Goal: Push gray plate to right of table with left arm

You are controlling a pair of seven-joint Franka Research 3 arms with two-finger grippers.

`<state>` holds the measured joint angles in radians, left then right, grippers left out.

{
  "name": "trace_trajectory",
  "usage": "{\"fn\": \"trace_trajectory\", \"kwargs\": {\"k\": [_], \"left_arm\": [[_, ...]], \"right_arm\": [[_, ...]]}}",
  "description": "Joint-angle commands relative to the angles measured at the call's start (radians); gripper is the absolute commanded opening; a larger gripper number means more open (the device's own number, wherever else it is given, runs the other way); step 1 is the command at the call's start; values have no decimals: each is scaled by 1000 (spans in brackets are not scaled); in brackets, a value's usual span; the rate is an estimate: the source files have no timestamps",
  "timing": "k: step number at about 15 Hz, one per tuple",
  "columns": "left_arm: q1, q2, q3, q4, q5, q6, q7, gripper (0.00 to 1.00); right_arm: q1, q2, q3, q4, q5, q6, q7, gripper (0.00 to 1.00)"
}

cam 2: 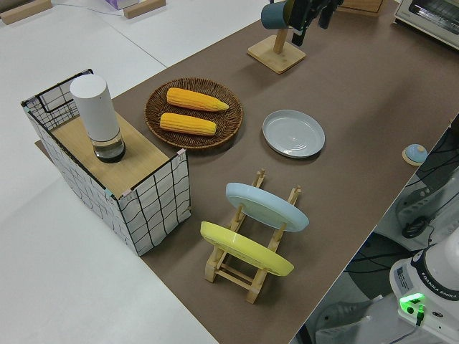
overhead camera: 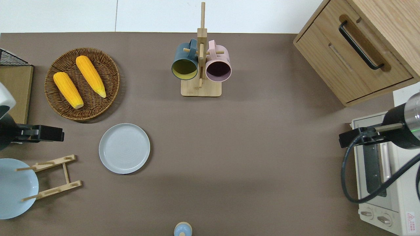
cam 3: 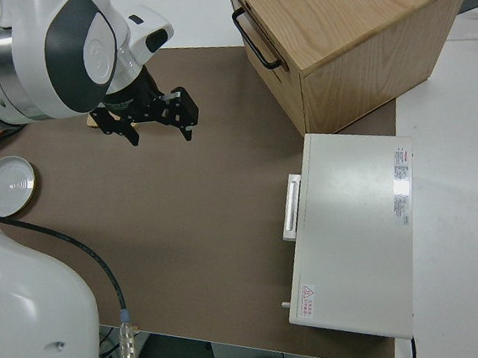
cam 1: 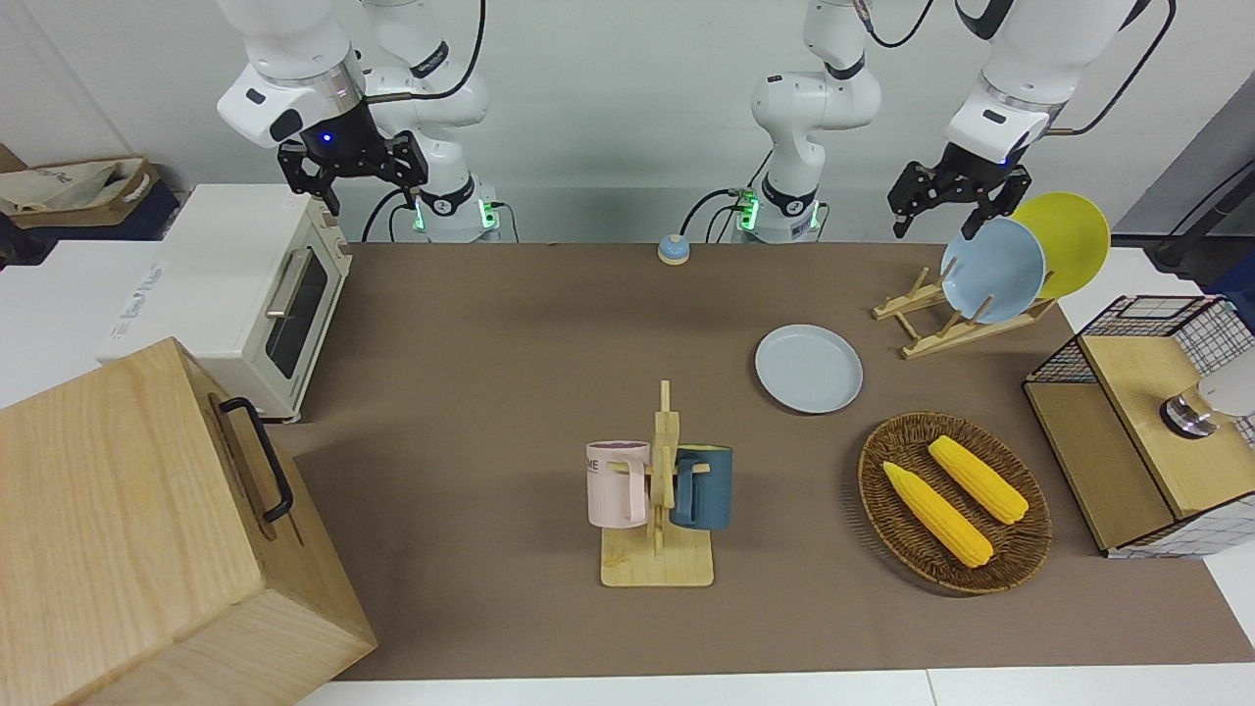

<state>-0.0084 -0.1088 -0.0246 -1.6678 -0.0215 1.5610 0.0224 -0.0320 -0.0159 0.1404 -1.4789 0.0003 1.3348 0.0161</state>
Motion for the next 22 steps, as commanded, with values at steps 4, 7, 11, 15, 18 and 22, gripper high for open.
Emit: {"fn": "trace_trajectory", "kwargs": {"k": [4, 7, 11, 15, 18, 22], "left_arm": [[-2, -11, 0, -6, -11, 4, -67, 991], [-2, -12, -11, -7, -9, 4, -90, 993], [-1, -18, -12, -16, -9, 2, -82, 993], [-2, -17, -14, -46, -9, 13, -76, 991], [1, -17, -12, -85, -11, 45, -27, 991], [2, -19, -12, -162, -11, 122, -15, 991]], "right_arm": [[-19, -2, 16, 9, 4, -16, 13, 983], [-20, -2, 16, 9, 4, -16, 12, 983], [-20, -2, 16, 9, 4, -16, 13, 983], [-20, -2, 16, 9, 4, -16, 12, 983], [-19, -2, 16, 9, 4, -16, 13, 983], [-19, -2, 16, 9, 4, -16, 13, 983]]}}
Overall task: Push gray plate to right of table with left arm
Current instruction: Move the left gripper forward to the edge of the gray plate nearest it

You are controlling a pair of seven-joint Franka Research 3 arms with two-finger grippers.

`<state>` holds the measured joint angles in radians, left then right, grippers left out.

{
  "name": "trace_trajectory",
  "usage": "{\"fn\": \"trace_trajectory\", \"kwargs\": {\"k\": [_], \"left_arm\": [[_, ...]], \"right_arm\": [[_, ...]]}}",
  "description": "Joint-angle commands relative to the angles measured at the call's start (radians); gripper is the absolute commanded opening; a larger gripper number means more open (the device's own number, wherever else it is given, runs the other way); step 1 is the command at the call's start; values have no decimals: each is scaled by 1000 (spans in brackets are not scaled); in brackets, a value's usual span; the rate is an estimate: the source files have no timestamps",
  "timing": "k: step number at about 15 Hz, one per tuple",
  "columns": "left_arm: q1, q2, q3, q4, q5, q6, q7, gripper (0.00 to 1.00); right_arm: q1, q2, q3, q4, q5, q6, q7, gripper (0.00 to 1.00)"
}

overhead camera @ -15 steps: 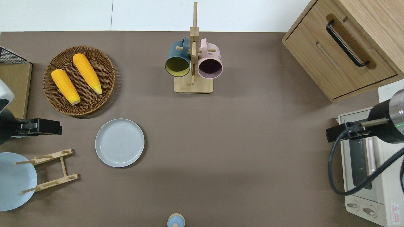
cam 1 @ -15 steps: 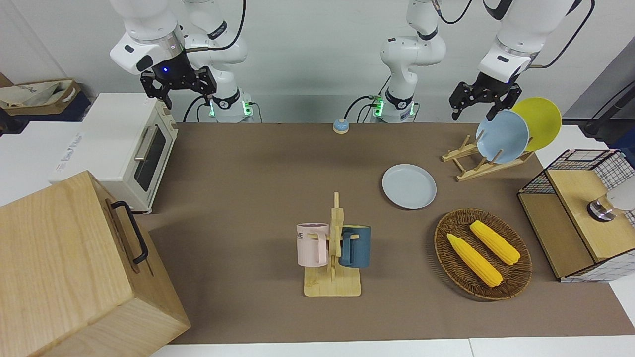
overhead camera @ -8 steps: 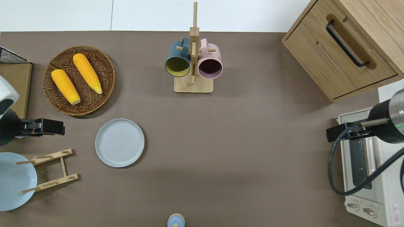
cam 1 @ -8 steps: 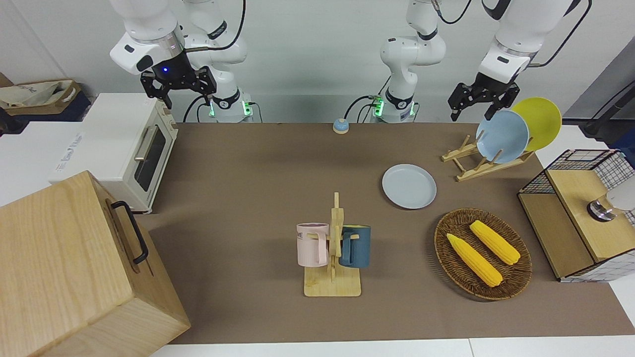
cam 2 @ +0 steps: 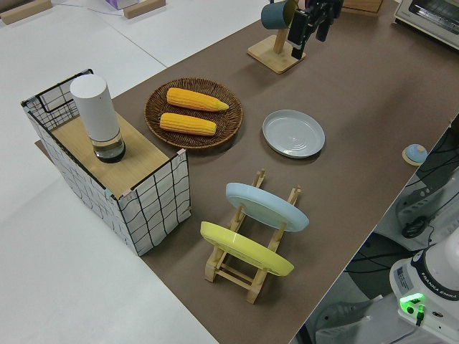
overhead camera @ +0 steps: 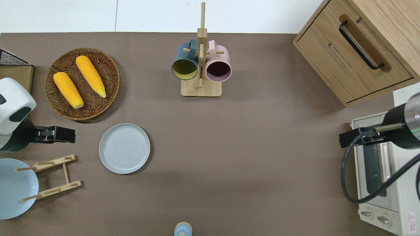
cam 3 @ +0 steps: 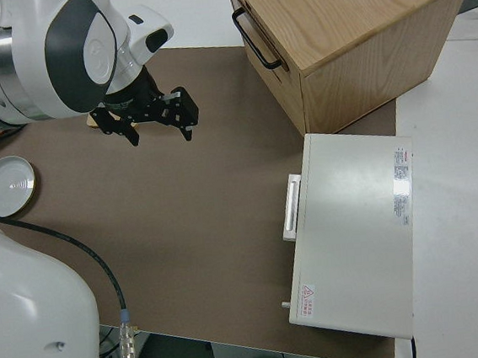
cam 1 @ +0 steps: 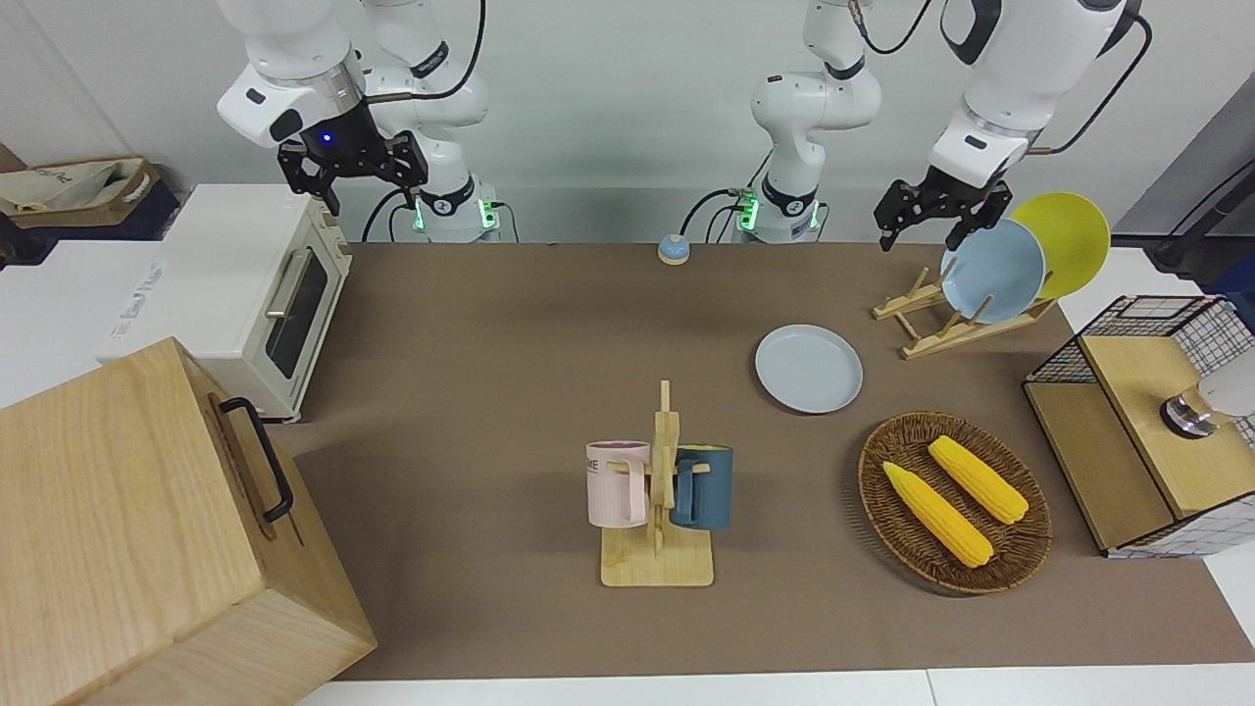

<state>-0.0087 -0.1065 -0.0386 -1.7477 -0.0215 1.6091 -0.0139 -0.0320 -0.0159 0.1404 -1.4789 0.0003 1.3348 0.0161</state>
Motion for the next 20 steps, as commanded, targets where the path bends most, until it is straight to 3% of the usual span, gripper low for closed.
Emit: {"fn": "trace_trajectory", "kwargs": {"k": [1, 11, 20], "left_arm": [[4, -21, 2, -104, -11, 98, 23, 991], [13, -22, 16, -301, -12, 337, 100, 991], [19, -25, 17, -417, -29, 449, 101, 991]], "right_arm": [[-19, -2, 16, 9, 4, -16, 13, 983], [-19, -2, 16, 9, 4, -16, 12, 983], [-19, -2, 16, 9, 4, -16, 13, 983]]}}
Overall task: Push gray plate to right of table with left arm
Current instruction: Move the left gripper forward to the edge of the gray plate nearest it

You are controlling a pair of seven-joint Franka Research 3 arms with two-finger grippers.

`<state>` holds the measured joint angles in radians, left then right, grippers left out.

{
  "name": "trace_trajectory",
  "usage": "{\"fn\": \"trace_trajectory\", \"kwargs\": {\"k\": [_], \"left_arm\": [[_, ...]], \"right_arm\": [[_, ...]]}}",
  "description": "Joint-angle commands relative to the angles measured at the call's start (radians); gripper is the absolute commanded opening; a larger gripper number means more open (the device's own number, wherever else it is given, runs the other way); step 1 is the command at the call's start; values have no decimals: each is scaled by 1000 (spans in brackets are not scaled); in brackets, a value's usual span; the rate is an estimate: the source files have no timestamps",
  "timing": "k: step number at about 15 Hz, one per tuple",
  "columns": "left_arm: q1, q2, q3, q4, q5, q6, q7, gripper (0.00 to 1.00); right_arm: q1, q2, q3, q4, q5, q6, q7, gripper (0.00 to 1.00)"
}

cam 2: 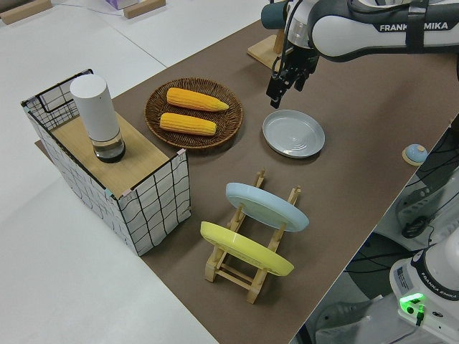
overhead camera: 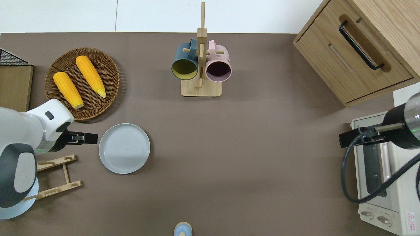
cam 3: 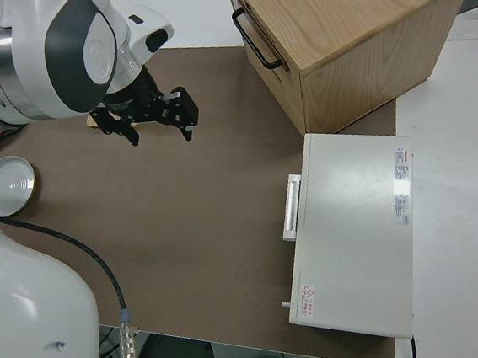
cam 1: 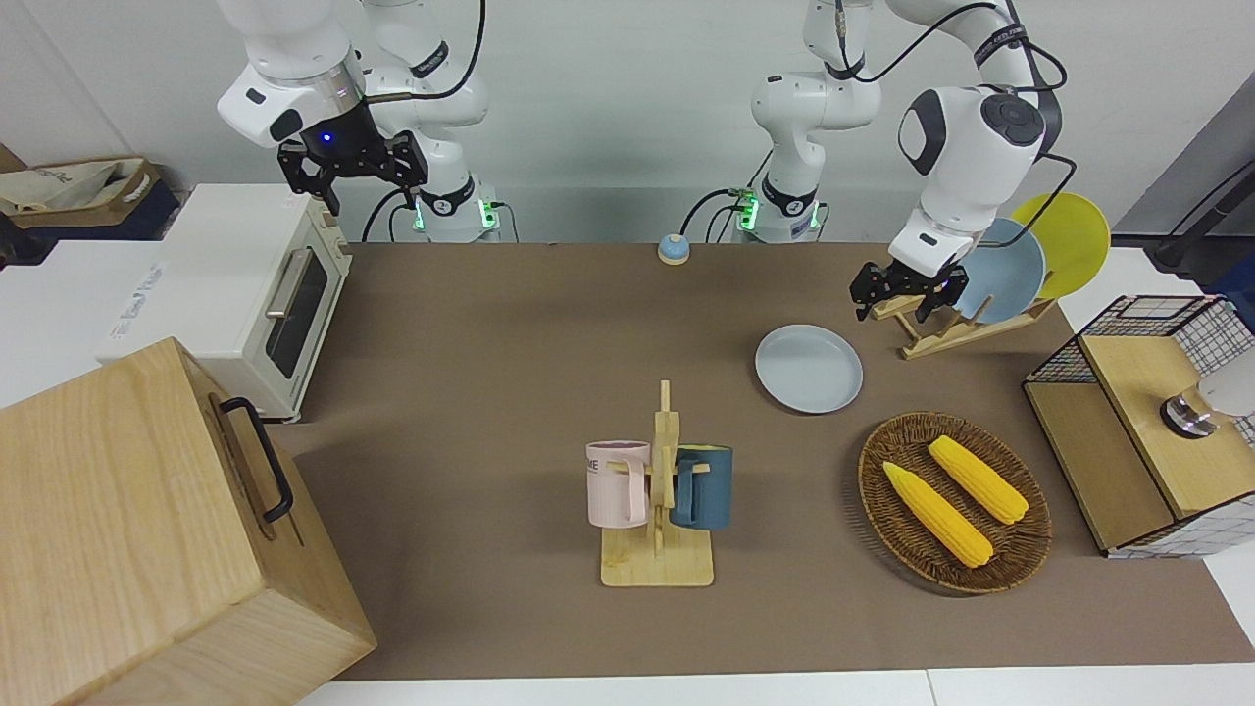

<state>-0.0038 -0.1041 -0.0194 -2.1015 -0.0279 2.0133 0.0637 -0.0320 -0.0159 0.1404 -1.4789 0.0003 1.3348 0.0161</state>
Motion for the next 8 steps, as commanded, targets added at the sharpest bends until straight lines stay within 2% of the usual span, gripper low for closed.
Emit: {"fn": "trace_trajectory", "kwargs": {"k": [1, 5, 8], "left_arm": [[15, -32, -2, -80, -23, 61, 24, 991], [15, -31, 6, -182, -23, 189, 31, 991], [16, -28, 6, -207, -23, 216, 41, 991]], "right_arm": [[-20, -2, 16, 9, 4, -16, 13, 983], [-19, -2, 16, 9, 4, -16, 13, 983], [-19, -2, 16, 9, 4, -16, 13, 983]]}}
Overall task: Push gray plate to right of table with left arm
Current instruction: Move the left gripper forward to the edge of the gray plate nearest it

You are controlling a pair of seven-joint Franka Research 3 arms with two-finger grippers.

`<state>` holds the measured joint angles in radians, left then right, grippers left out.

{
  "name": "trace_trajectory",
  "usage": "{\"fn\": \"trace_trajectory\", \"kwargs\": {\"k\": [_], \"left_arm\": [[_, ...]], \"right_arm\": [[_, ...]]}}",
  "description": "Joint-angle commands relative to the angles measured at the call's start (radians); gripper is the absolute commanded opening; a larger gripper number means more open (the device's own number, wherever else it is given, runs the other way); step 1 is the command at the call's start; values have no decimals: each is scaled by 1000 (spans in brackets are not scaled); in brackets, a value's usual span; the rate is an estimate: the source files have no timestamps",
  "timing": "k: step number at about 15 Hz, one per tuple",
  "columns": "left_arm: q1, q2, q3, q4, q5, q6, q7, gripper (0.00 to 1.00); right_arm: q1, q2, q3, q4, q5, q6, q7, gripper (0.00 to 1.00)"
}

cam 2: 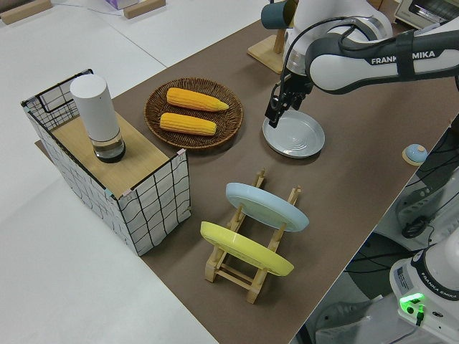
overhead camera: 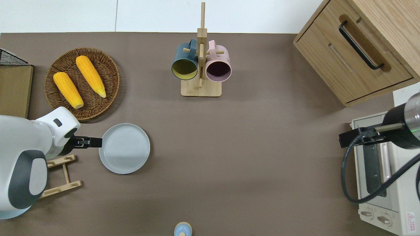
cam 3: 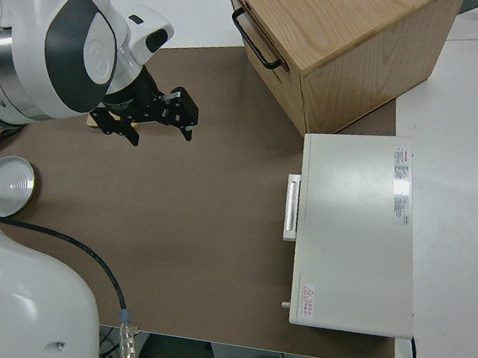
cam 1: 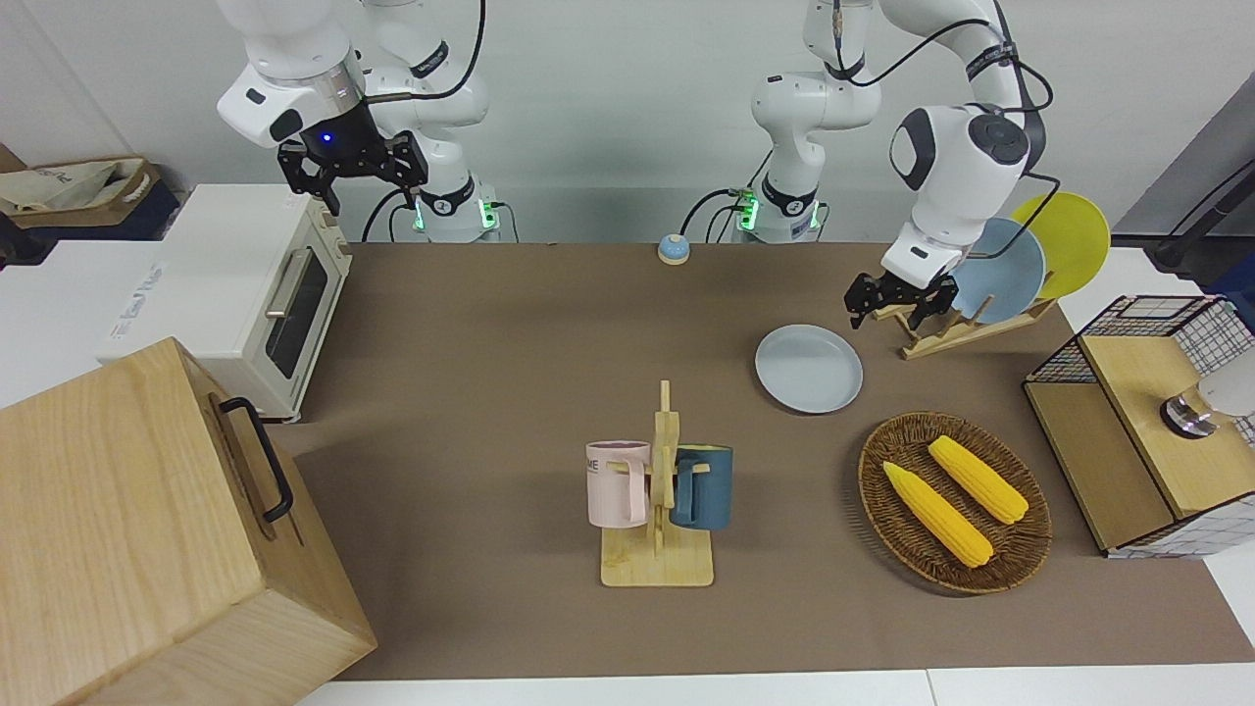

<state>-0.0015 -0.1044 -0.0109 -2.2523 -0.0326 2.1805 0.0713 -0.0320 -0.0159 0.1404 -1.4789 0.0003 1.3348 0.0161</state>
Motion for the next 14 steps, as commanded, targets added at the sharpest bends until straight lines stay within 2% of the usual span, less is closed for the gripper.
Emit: {"fn": "trace_trajectory", "kwargs": {"k": [1, 7, 14], "left_arm": [[14, -26, 2, -67, -18, 56, 36, 991], [18, -6, 5, -162, -20, 212, 38, 991], [18, 48, 5, -202, -21, 323, 38, 991]], "right_arm": [[-19, -2, 16, 9, 4, -16, 12, 983], [-20, -2, 16, 9, 4, -16, 12, 983], [-20, -2, 16, 9, 4, -16, 13, 983]]}}
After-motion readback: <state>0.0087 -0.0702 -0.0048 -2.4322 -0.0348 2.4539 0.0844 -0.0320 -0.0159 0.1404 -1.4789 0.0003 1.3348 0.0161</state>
